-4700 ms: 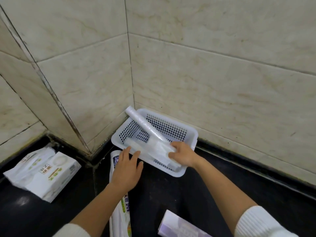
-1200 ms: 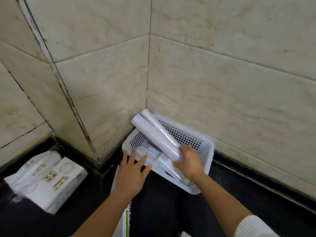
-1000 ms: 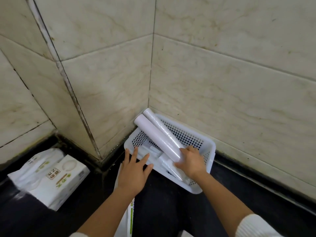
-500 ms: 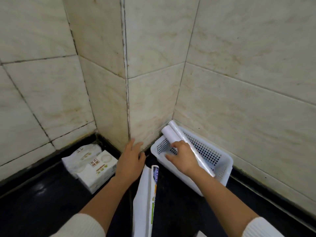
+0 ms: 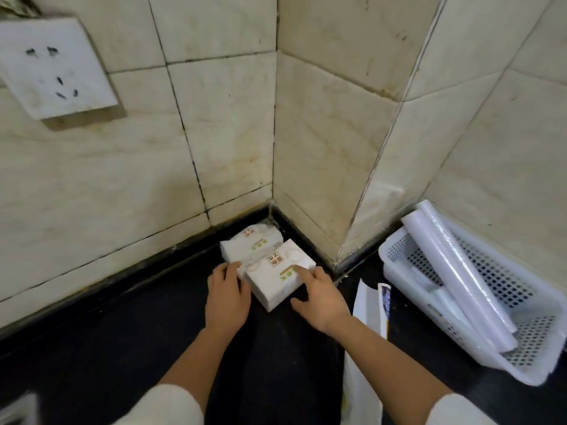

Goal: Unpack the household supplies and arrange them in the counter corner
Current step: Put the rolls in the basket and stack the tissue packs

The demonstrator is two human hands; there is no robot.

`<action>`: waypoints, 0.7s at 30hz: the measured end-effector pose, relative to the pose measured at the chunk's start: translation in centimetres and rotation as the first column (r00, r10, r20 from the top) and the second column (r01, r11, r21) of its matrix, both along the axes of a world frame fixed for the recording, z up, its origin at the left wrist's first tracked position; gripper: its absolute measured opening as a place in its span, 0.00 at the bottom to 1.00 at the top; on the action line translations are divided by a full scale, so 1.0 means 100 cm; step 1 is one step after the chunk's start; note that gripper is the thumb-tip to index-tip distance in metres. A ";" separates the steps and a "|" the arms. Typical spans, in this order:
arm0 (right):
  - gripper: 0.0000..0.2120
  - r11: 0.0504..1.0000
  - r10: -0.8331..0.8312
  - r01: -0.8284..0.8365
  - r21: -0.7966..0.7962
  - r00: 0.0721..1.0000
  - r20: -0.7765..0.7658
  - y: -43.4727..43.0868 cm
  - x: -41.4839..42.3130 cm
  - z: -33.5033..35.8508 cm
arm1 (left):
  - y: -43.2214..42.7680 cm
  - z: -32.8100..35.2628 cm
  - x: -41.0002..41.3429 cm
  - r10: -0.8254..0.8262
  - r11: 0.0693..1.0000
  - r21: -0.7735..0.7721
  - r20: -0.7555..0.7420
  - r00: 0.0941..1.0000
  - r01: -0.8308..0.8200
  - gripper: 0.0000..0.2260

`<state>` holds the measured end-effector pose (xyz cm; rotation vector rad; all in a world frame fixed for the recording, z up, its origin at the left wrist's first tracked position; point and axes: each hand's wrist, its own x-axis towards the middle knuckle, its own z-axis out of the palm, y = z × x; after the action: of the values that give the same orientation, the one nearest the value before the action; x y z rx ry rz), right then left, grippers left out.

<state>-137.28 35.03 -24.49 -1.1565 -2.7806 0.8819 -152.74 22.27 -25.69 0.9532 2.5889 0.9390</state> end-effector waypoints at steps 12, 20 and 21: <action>0.29 0.990 -0.121 0.108 -0.091 0.980 -0.155 -0.004 -0.014 -0.044 | 0.035 -0.027 -0.084 -0.174 0.985 0.003 -0.075 0.982 0.175 0.08; 0.29 0.996 -0.081 0.069 -0.063 0.974 -0.211 0.019 -0.053 -0.046 | 0.040 0.007 -0.101 -0.155 0.940 0.301 -0.049 0.987 0.163 0.12; 0.29 0.997 -0.073 0.062 -0.054 0.970 -0.231 0.023 -0.062 -0.044 | 0.040 0.009 -0.103 -0.150 0.937 0.312 -0.055 0.987 0.159 0.12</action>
<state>-143.51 37.29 -28.93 -1.0687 -2.5331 1.0082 -163.03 26.31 -24.76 1.2385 2.3853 1.3285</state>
